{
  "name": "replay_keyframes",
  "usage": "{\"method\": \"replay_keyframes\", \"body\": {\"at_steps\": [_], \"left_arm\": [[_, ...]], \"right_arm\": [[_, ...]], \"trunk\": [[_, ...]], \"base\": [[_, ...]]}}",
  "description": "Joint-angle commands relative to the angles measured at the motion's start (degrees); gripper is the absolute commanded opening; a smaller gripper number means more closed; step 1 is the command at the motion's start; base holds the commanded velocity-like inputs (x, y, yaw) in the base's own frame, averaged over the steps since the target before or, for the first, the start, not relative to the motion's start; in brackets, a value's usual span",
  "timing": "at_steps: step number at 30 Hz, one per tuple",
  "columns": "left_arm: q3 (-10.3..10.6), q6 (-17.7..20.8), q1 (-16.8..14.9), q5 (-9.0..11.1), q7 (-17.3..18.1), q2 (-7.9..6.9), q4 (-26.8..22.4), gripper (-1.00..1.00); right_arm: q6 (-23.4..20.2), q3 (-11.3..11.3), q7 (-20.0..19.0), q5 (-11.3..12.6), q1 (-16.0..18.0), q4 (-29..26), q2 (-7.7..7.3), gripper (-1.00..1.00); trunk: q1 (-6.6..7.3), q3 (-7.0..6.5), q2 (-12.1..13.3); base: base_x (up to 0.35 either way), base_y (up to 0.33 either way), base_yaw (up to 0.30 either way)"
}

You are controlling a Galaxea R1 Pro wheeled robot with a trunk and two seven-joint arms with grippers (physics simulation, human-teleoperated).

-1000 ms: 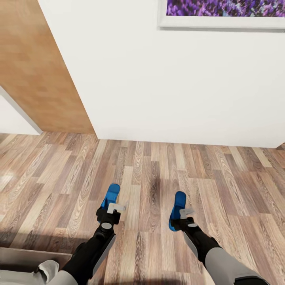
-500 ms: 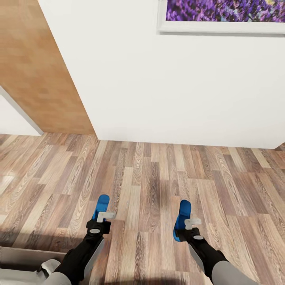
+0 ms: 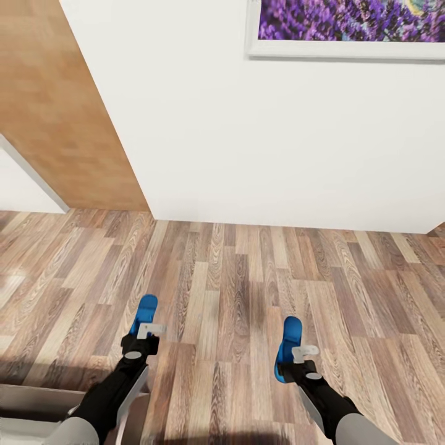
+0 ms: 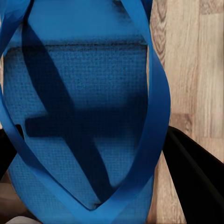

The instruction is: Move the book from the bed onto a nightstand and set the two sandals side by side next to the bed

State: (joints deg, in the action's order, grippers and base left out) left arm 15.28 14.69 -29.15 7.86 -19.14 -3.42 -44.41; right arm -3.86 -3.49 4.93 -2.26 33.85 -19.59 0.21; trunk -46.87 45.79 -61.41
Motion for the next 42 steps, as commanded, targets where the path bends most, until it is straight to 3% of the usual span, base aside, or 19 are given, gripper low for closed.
{"method": "replay_keyframes", "body": {"at_steps": [1,21,42], "left_arm": [[0.4,0.1,-0.2,0.6,-0.6,-0.15,0.0,-1.0],[0.7,0.1,-1.9,0.2,-0.4,0.13,1.0,-1.0],[1.1,0.1,-1.9,0.1,-0.4,0.44,1.5,-1.0]], "right_arm": [[-0.4,-0.4,0.4,-0.2,0.0,-0.1,-0.04,-1.0],[2.4,-0.5,0.4,-0.4,-0.1,0.4,-0.12,-1.0],[2.6,-0.4,0.4,-0.3,-0.2,0.5,-0.18,-1.0]], "trunk": [[0.22,-0.15,0.4],[4.61,-3.82,8.4],[9.23,-9.31,16.8]], "base": [[0.0,0.0,0.0],[0.0,0.0,0.0],[0.0,0.0,-0.038]]}}
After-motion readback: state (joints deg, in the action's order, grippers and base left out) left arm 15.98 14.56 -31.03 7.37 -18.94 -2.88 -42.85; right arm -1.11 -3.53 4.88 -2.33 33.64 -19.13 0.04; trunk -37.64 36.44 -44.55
